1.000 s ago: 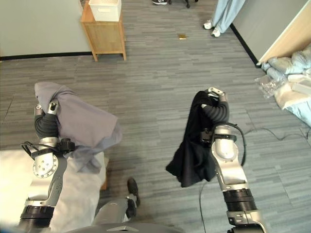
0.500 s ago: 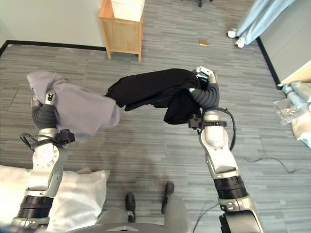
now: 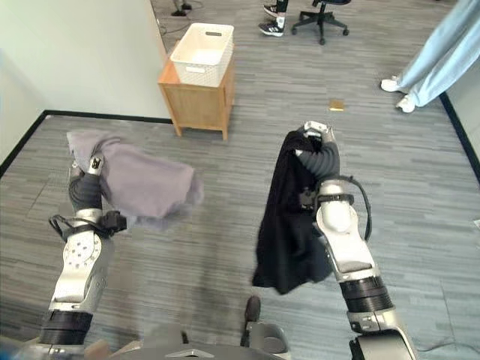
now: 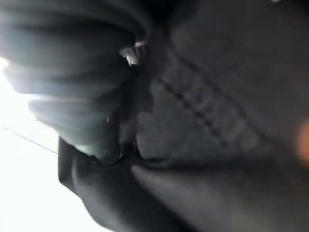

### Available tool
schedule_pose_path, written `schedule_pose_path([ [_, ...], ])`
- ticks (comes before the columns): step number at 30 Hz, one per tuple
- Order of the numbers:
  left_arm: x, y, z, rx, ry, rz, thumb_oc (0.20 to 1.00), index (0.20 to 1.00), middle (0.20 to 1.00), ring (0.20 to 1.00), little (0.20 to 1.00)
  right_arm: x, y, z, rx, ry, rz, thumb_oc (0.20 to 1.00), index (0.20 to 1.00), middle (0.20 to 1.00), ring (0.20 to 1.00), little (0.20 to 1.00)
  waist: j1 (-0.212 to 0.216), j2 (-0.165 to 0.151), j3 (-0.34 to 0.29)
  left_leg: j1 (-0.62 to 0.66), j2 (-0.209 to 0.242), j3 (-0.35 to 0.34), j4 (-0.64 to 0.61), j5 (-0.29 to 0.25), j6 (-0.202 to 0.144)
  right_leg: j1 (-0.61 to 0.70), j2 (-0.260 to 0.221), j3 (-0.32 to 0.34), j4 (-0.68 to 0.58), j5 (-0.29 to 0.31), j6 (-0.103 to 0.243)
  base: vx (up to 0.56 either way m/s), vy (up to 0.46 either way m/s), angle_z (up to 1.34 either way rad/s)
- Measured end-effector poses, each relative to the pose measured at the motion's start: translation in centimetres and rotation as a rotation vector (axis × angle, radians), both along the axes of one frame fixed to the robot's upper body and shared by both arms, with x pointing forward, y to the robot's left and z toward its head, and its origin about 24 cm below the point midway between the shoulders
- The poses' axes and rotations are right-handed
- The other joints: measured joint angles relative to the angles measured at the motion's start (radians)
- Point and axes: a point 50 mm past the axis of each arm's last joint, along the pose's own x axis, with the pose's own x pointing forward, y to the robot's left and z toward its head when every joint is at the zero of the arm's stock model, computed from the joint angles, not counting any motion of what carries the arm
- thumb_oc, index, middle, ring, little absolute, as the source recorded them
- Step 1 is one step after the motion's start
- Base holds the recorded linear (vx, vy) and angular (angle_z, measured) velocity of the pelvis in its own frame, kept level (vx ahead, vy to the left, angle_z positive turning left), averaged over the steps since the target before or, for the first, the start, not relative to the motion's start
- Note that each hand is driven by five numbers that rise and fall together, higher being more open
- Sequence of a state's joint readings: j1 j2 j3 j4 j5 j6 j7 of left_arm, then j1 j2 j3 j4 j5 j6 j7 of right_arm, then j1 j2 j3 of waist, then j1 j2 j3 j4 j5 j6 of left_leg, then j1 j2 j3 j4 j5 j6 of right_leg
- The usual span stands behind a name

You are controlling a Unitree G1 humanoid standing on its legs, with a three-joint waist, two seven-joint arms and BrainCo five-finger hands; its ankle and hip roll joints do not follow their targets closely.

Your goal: Pick up bed clothes into laundry basket.

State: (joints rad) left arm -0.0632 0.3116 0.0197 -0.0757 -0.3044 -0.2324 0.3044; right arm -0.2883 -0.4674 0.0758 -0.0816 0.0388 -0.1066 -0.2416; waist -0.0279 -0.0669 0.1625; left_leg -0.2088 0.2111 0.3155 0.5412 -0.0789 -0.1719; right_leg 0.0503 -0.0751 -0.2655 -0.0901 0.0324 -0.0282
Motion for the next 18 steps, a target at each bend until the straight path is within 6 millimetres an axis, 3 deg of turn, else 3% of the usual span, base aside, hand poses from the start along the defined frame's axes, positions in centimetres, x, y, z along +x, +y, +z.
schedule_pose_path([
  [2, -0.4, -0.1, -0.2, 0.004, 0.005, -0.005, 0.2, 0.2, 0.2, 0.2, 0.2, 0.0, 0.0, 0.2, -0.005, -0.009, 0.002, 0.2, 0.2, 0.2, 0.2, 0.2, 0.017, 0.0, -0.001, -0.028, -0.04, -0.017, -0.165, 0.014, 0.02, 0.03, 0.004, 0.015, -0.009, -0.014, 0.022, 0.32, 0.085, -0.51],
  [3, -0.6, -0.1, -0.2, 0.004, 0.006, -0.005, 0.2, 0.2, 0.2, 0.2, 0.2, 0.0, -0.3, 0.1, -0.004, -0.004, -0.006, 0.2, 0.2, 0.2, 0.2, 0.2, 0.025, 0.01, -0.001, -0.049, -0.088, -0.051, -0.35, 0.055, 0.067, 0.057, 0.005, 0.019, -0.01, -0.031, 0.047, 0.41, 0.08, -0.56],
  [5, -0.6, -0.2, -0.2, 0.005, 0.007, -0.011, 0.2, 0.2, 0.2, 0.2, 0.2, -0.1, -0.4, -0.4, -0.002, 0.017, -0.013, 0.2, 0.2, 0.2, 0.2, 0.2, 0.036, 0.019, -0.007, -0.083, -0.122, -0.098, -0.465, 0.08, 0.099, 0.084, 0.007, 0.027, -0.01, -0.058, 0.083, 0.34, 0.065, -0.58],
  [7, -0.6, -0.4, -0.4, -0.002, 0.013, -0.017, 0.2, 0.2, 0.2, 0.2, 0.2, -0.3, -0.7, -0.8, -0.009, 0.031, -0.021, 0.2, 0.2, 0.2, 0.2, 0.2, 0.036, 0.036, -0.011, -0.087, -0.118, -0.065, -0.505, 0.135, 0.145, 0.117, 0.022, 0.02, -0.01, -0.079, 0.098, 0.46, 0.049, -0.48],
  [8, -1.0, -0.4, -1.0, -0.003, 0.04, -0.019, 0.2, 0.2, 0.2, 0.2, 0.2, -0.7, -1.1, -1.5, -0.013, 0.055, -0.034, 0.2, 0.2, 0.2, 0.2, 0.2, 0.04, 0.043, -0.029, -0.091, -0.111, -0.047, -0.534, 0.16, 0.16, 0.155, 0.014, 0.006, -0.011, -0.125, 0.096, 0.38, 0.025, -0.47],
  [9, -0.8, -0.8, -1.2, -0.022, 0.043, -0.021, 0.2, 0.2, 0.2, 0.2, 0.2, -0.9, -2.0, -1.2, -0.032, 0.049, -0.07, 0.2, 0.2, 0.2, 0.2, 0.2, 0.046, 0.095, -0.043, -0.086, -0.101, -0.051, -0.542, 0.154, 0.146, 0.198, 0.038, -0.002, -0.01, -0.168, 0.136, 0.43, 0.048, -0.23],
  [10, -0.8, -0.7, -1.4, -0.025, 0.051, -0.017, 0.2, 0.2, 0.2, 0.2, 0.2, -1.1, -2.1, -1.8, -0.02, 0.066, -0.081, 0.2, 0.2, 0.2, 0.2, 0.2, 0.047, 0.055, -0.051, -0.078, -0.143, -0.052, -0.523, 0.18, 0.154, 0.217, -0.014, -0.004, -0.009, -0.198, 0.163, 0.6, 0.115, -0.04],
  [11, -0.9, -0.6, -1.4, -0.022, 0.052, -0.014, 0.2, 0.2, 0.2, 0.2, 0.2, -1.2, -2.0, -1.5, -0.026, 0.056, -0.078, 0.2, 0.2, 0.2, 0.2, 0.2, 0.059, 0.04, -0.055, -0.071, -0.179, -0.047, -0.536, 0.158, 0.149, 0.207, -0.039, -0.007, 0.0, -0.203, 0.14, 0.79, 0.153, 0.42],
  [12, -0.7, -0.3, -1.3, 0.0, 0.062, -0.012, 0.2, 0.2, 0.2, 0.2, 0.2, -1.0, -1.9, -1.5, -0.06, 0.055, -0.088, 0.2, 0.2, 0.2, 0.2, 0.2, 0.069, 0.024, -0.05, -0.091, -0.215, -0.039, -0.441, 0.066, 0.155, 0.241, -0.052, -0.009, -0.008, -0.183, 0.111, 0.62, 0.171, 0.08],
  [13, -0.9, 0.2, -1.4, 0.002, 0.068, 0.004, 0.2, 0.2, 0.2, 0.2, 0.2, -0.6, -1.8, -0.9, -0.11, 0.044, -0.083, 0.2, 0.2, 0.2, 0.2, 0.2, 0.107, 0.02, -0.045, -0.091, -0.217, 0.007, -0.35, -0.016, 0.171, 0.268, -0.084, -0.018, 0.001, -0.177, 0.114, 0.61, 0.232, -0.02],
  [15, -1.1, 0.8, -1.2, 0.013, 0.06, 0.023, 0.2, 0.2, 0.2, 0.2, 0.2, -0.1, -2.4, 0.4, -0.194, -0.007, -0.136, 0.2, 0.2, 0.2, 0.2, 0.2, 0.14, 0.02, -0.044, -0.06, -0.214, 0.039, -0.265, -0.117, 0.187, 0.307, -0.109, -0.018, 0.037, -0.127, 0.125, 0.47, 0.231, -0.25],
  [16, -1.2, 0.9, -0.9, 0.025, 0.052, 0.021, 0.2, 0.2, 0.2, 0.2, 0.2, 0.3, -3.2, 1.4, -0.247, -0.035, -0.17, 0.2, 0.2, 0.2, 0.2, 0.2, 0.145, 0.022, -0.047, -0.048, -0.202, 0.04, -0.243, -0.133, 0.21, 0.297, -0.112, -0.02, 0.083, -0.111, 0.124, 0.32, 0.21, 0.05],
  [18, -0.5, 0.5, -0.6, 0.048, 0.047, -0.01, 0.2, 0.2, 0.2, 0.2, 0.2, 0.3, -4.0, 2.5, -0.241, -0.08, -0.234, 0.2, 0.2, 0.2, 0.2, 0.2, 0.132, 0.009, -0.051, -0.031, -0.226, 0.02, -0.265, -0.148, 0.226, 0.248, -0.126, -0.024, 0.208, -0.08, 0.138, 0.3, 0.224, 0.42],
])
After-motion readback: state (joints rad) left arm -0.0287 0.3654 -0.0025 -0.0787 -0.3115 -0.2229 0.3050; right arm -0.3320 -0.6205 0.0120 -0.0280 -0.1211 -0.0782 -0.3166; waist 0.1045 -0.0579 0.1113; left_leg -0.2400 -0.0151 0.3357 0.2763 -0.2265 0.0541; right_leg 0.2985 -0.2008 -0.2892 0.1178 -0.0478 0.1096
